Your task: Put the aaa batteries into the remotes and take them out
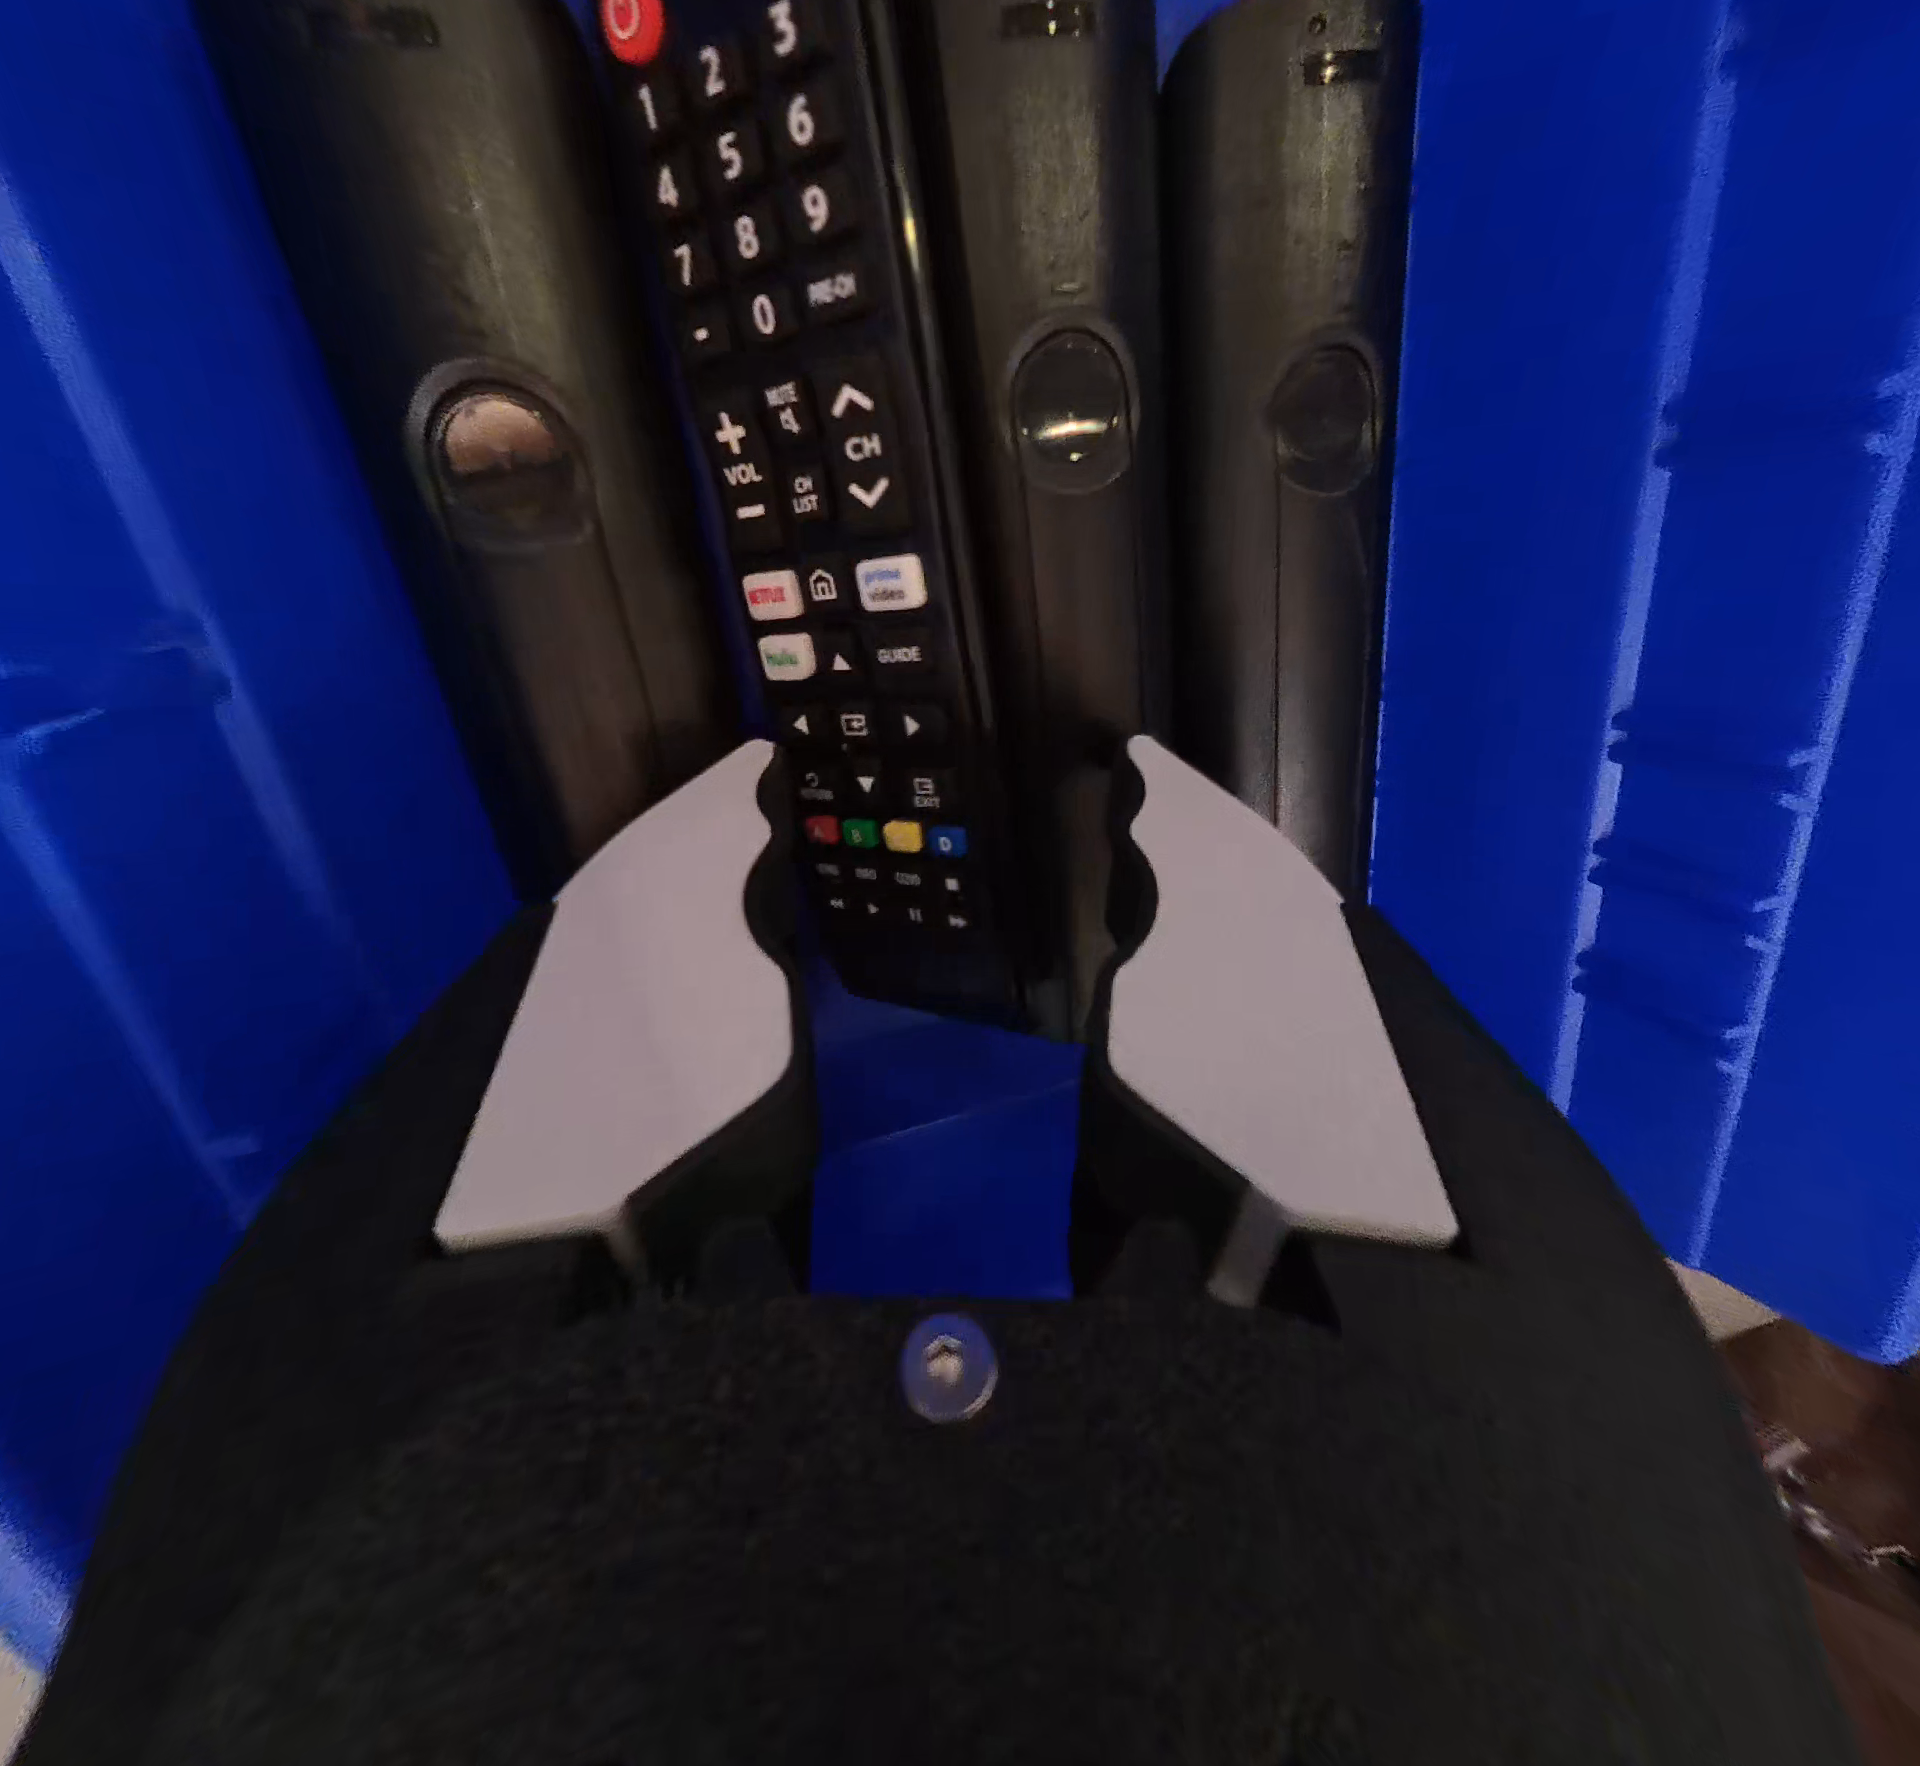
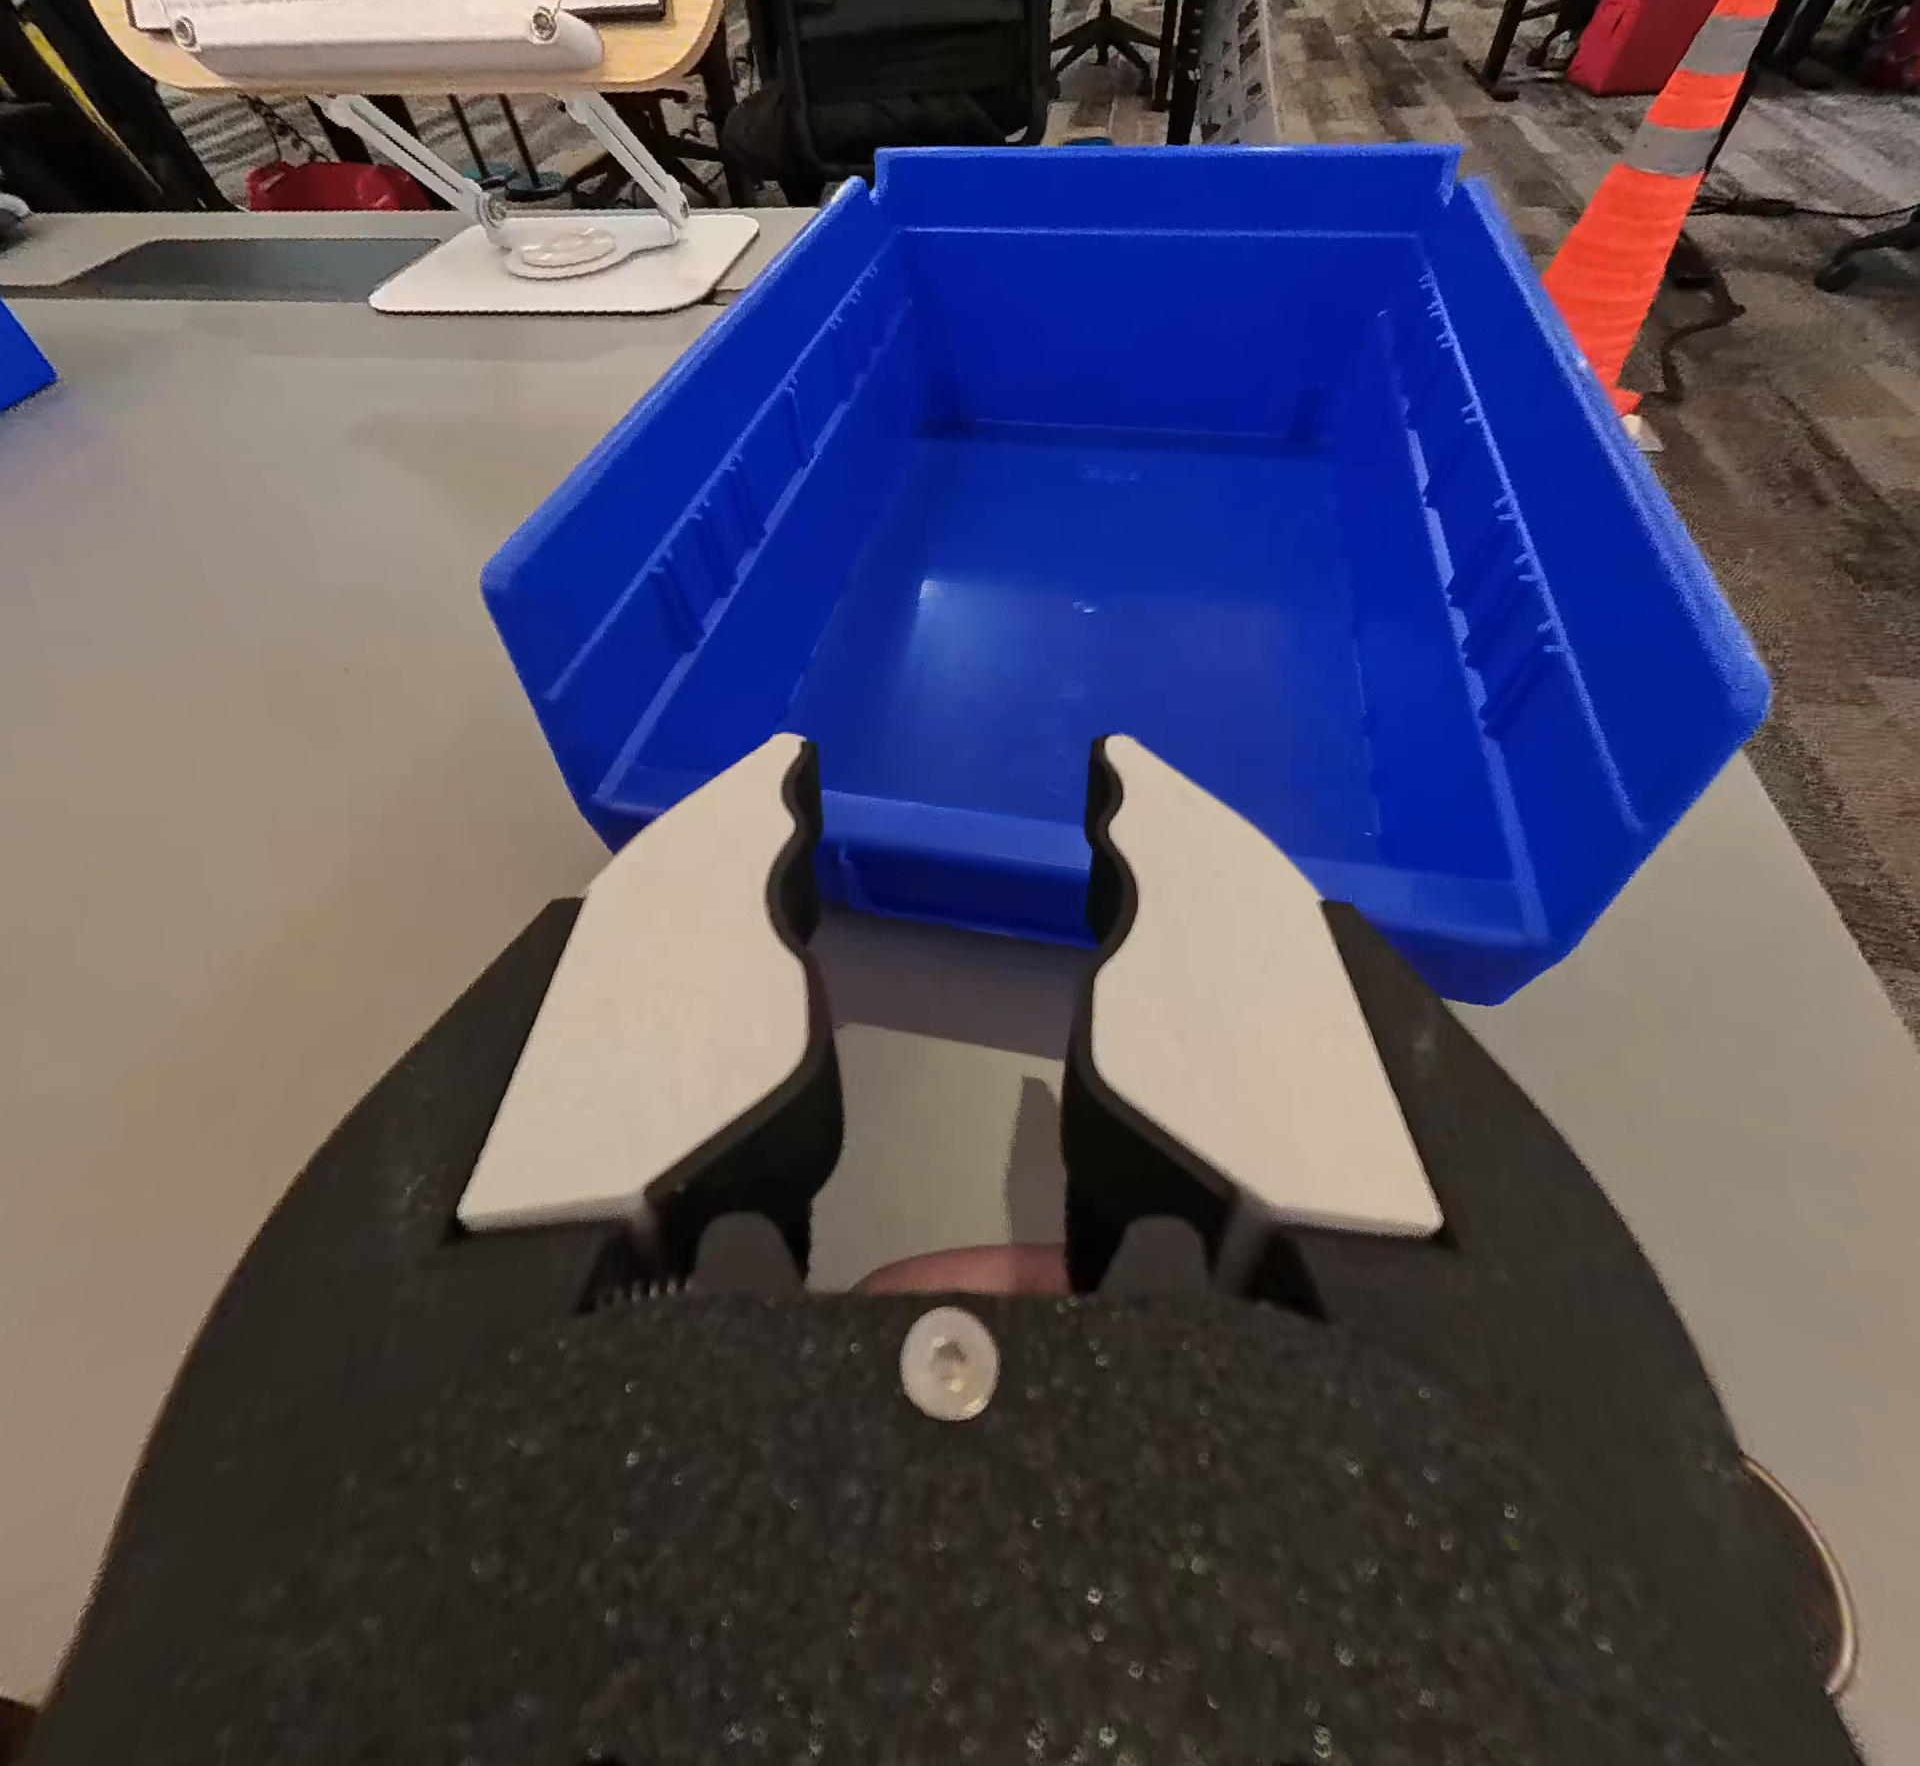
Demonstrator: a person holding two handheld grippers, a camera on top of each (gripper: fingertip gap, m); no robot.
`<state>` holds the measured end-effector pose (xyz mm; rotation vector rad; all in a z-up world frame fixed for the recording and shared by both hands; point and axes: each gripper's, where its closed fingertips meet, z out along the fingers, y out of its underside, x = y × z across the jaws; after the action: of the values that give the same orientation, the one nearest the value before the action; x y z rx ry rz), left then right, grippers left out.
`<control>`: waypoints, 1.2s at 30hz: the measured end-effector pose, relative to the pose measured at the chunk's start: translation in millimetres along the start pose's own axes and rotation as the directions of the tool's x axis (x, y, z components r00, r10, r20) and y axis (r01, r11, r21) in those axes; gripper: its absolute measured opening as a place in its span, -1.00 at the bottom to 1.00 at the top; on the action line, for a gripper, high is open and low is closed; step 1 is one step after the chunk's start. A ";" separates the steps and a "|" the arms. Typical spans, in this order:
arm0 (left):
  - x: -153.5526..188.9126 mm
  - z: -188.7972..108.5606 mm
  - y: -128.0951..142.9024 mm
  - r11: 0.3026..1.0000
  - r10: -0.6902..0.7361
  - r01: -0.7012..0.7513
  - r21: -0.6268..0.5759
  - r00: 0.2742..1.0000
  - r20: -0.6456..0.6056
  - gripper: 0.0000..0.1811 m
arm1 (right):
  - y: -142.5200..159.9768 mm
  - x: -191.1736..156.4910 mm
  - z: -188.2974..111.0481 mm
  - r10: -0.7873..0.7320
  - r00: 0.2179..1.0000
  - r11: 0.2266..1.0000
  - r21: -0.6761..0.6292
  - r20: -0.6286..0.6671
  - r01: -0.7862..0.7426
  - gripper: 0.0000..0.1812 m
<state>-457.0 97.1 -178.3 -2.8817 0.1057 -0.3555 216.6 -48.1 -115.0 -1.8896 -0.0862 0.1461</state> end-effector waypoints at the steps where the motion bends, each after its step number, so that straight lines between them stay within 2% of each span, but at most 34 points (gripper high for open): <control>1: 0.1 0.0 0.2 1.000 0.003 -0.003 -0.004 1.000 -0.004 -0.36 | 0.6 -0.3 0.0 0.009 1.000 1.000 -0.002 0.007 -0.009 -0.47; 5: -1.0 -1.1 0.6 0.999 0.014 -0.014 -0.047 1.000 0.003 -0.38 | 3.9 -1.3 0.8 0.024 1.000 1.000 -0.017 0.020 -0.023 -0.47; 7: -9.7 -5.5 -0.8 0.998 0.047 -0.042 -0.052 0.995 0.087 -0.55 | 3.9 -2.8 0.8 0.019 1.000 1.000 -0.021 0.023 -0.018 -0.47; 16: -9.0 -5.6 -1.2 0.974 0.220 -0.200 -0.109 0.950 0.221 -0.62 | 1.9 -8.0 -0.2 -0.022 1.000 1.000 -0.022 0.018 0.023 -0.48; 21: -8.3 -5.1 -2.3 0.963 0.259 -0.239 -0.126 0.948 0.184 -0.64 | -1.3 -17.7 -0.6 -0.039 0.999 0.999 -0.013 0.038 0.039 -0.49; 25: -4.8 -6.7 -5.8 0.956 0.294 -0.288 -0.061 0.923 0.248 -0.71 | -13.1 -34.6 -3.7 -0.055 0.996 0.998 0.026 0.074 0.053 -0.50; 28: -0.8 -15.1 -7.4 0.963 0.247 -0.264 0.055 0.944 0.217 -0.83 | -27.8 -60.2 -8.7 -0.078 0.988 0.994 0.091 0.133 0.066 -0.51; 30: -0.2 -23.1 -6.6 0.963 0.228 -0.250 0.101 0.955 0.190 -0.84 | -32.4 -79.3 -8.7 -0.112 0.980 0.989 0.114 0.165 0.094 -0.52; 33: -3.4 -33.1 -7.7 0.959 0.208 -0.239 0.152 0.958 0.196 -0.88 | -29.5 -106.2 -4.1 -0.175 0.964 0.982 0.106 0.200 0.156 -0.52; 34: -1.6 -38.9 -10.2 0.952 0.208 -0.244 0.183 0.958 0.196 -1.00 | -28.4 -113.8 -2.8 -0.193 0.959 0.979 0.104 0.209 0.175 -0.53; 36: 8.3 -52.7 -14.9 0.939 0.206 -0.238 0.248 0.967 0.150 -1.00 | -28.7 -125.9 -0.8 -0.225 0.951 0.972 0.110 0.213 0.206 -0.53</control>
<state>-461.4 98.9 -123.0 -2.5849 0.3341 -0.1373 92.5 -56.4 -80.2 -1.7578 -0.4333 0.2099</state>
